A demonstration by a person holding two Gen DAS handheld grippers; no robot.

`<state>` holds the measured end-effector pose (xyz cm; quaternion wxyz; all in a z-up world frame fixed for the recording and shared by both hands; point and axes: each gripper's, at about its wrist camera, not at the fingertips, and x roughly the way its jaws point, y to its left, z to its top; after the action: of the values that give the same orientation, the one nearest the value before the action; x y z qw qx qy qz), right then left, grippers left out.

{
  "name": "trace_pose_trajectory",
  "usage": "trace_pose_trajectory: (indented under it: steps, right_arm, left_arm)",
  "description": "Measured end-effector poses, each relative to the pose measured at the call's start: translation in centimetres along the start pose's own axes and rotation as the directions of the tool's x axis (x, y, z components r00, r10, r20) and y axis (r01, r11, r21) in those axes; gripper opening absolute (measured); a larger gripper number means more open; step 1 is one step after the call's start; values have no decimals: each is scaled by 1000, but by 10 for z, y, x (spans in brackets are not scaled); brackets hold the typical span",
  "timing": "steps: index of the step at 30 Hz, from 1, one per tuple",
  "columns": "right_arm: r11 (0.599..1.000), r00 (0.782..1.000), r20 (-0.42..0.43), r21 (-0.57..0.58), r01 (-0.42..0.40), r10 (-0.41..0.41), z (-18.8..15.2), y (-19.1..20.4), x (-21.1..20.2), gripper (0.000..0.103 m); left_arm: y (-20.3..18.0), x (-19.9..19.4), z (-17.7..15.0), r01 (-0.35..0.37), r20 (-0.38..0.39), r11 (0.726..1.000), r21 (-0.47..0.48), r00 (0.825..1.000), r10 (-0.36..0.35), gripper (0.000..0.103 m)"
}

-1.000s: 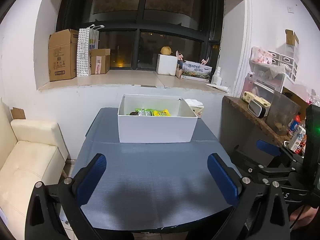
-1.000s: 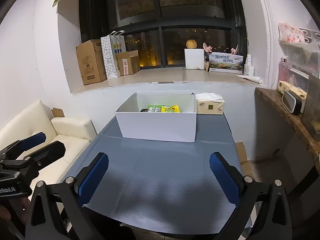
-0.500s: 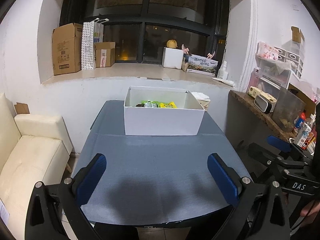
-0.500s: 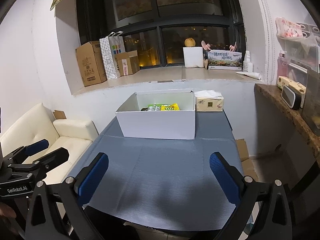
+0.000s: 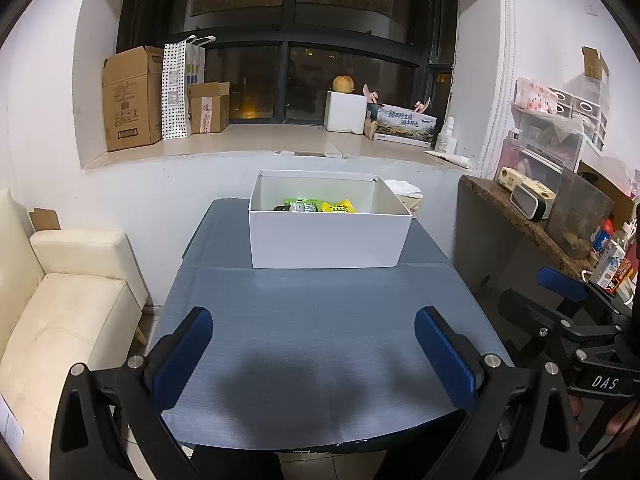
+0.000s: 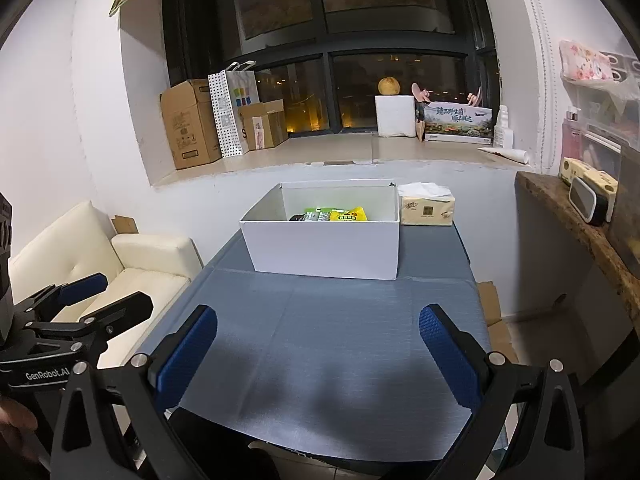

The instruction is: Organize snacks

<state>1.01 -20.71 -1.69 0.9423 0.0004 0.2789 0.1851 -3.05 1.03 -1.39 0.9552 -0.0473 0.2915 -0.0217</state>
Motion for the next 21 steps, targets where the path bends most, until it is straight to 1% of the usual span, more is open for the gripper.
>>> trace_pose_trajectory:
  steps: [21]
  right_arm:
    - [1000,1000,10,-10,-2,2,2,2,-3,103]
  left_arm:
    - [-2,-1,-1,6,-2,1000,10,1000,-5,103]
